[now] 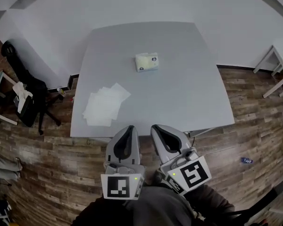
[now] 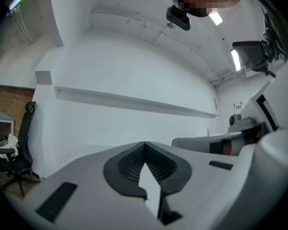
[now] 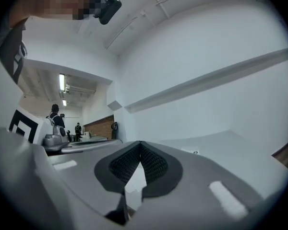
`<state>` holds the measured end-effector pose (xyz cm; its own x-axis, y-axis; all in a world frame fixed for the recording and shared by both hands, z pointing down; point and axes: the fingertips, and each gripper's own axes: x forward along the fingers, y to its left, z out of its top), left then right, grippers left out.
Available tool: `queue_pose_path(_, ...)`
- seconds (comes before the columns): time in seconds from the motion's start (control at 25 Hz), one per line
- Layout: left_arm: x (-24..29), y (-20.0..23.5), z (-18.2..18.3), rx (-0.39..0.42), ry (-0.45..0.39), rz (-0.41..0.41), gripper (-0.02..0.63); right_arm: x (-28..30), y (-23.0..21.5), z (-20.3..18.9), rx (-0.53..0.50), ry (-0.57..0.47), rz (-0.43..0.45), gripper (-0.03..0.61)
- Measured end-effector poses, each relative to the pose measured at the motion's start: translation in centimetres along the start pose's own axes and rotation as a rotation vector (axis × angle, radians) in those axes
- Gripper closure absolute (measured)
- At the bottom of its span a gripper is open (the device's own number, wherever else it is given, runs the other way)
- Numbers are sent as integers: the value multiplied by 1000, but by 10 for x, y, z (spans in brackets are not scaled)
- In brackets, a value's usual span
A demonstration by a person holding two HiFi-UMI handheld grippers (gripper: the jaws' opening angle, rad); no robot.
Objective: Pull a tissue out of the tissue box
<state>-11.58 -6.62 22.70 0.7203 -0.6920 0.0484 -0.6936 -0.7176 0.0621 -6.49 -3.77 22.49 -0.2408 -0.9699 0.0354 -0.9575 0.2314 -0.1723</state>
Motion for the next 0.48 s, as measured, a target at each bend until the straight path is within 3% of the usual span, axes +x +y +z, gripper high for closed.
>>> queue_pose_path(0.24, -20, -59, 9, 46, 13, -88, 612, -50, 3, 19, 15, -40, -37, 575)
queue_pose_path(0.48, -24, -79, 9, 80, -9, -161, 612, -62, 8, 16, 23, -53, -53, 577)
